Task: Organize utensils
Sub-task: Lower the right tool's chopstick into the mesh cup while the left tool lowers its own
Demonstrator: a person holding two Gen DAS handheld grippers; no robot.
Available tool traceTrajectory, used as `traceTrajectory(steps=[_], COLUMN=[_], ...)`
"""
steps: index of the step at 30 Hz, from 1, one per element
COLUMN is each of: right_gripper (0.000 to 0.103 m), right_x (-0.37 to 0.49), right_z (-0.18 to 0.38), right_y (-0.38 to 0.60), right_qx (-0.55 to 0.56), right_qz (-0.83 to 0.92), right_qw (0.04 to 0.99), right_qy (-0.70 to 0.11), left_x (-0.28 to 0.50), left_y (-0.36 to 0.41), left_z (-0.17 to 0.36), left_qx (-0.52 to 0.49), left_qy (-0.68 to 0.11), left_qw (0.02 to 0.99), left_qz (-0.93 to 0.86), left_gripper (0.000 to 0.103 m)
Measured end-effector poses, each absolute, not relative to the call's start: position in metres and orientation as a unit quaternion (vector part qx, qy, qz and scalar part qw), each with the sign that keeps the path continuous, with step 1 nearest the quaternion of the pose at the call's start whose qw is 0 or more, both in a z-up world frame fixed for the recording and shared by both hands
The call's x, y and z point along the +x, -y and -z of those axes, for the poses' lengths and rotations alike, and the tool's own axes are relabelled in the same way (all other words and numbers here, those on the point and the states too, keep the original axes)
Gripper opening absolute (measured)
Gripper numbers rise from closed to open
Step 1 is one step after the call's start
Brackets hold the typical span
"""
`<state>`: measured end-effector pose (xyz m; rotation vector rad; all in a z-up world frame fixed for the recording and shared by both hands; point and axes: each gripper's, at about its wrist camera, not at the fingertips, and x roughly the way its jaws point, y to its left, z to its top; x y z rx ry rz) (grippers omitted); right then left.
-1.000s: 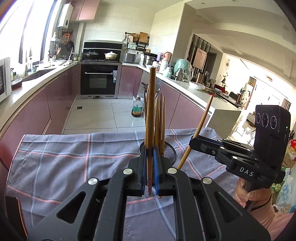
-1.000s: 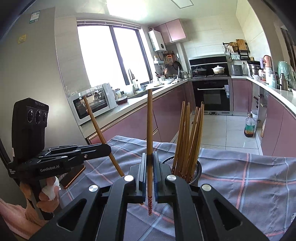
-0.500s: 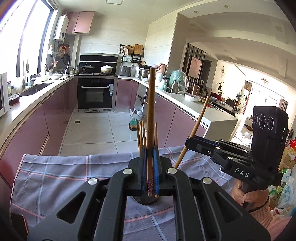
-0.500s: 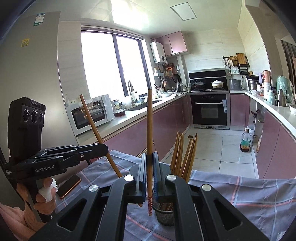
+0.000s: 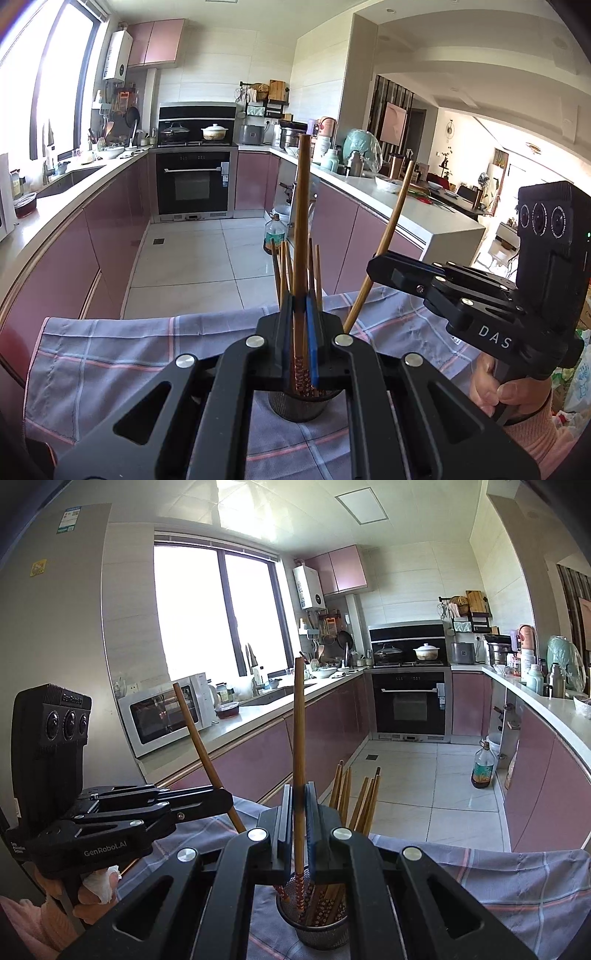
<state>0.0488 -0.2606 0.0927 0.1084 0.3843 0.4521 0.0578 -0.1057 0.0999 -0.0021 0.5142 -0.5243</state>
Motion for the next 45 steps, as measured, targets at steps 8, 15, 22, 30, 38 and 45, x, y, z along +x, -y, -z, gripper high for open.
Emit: traceTrajectory(steps=[8, 15, 22, 30, 38, 45], right_gripper=[0.005, 0.005, 0.005, 0.005, 0.005, 0.005], right_x=[0.056, 0.062, 0.064, 0.066, 0.071, 0.077], right_z=[-0.083, -0.077, -0.069, -0.061, -0.051, -0.048], right_y=[0.257, 0.255, 0.253, 0.251, 0.247, 0.248], right_qx=[0.048, 0.044, 0.044, 0.043, 0.038, 0.042], right_qz=[-0.211, -0.206, -0.201, -0.200, -0.202, -0.199], right_qw=[0.954, 0.953, 0.951, 0.948, 0.943, 0.940], right_qy=[-0.206, -0.217, -0.230, -0.245, -0.263, -0.273], left_x=[0.060, 0.067, 0.070, 0.072, 0.082, 0.095], left_y=[0.116, 0.122, 0.127, 0.133, 0.135, 0.136], left_z=[-0.089, -0.088, -0.080, -0.072, -0.064, -0.052], left_qx=[0.012, 0.020, 0.028, 0.032, 0.041, 0.042], left_qy=[-0.264, -0.272, -0.284, -0.298, -0.315, -0.333], left_qw=[0.932, 0.930, 0.926, 0.922, 0.916, 0.908], left_qz=[0.248, 0.246, 0.246, 0.245, 0.247, 0.250], left_gripper=[0.008, 0.008, 0.008, 0.008, 0.008, 0.008])
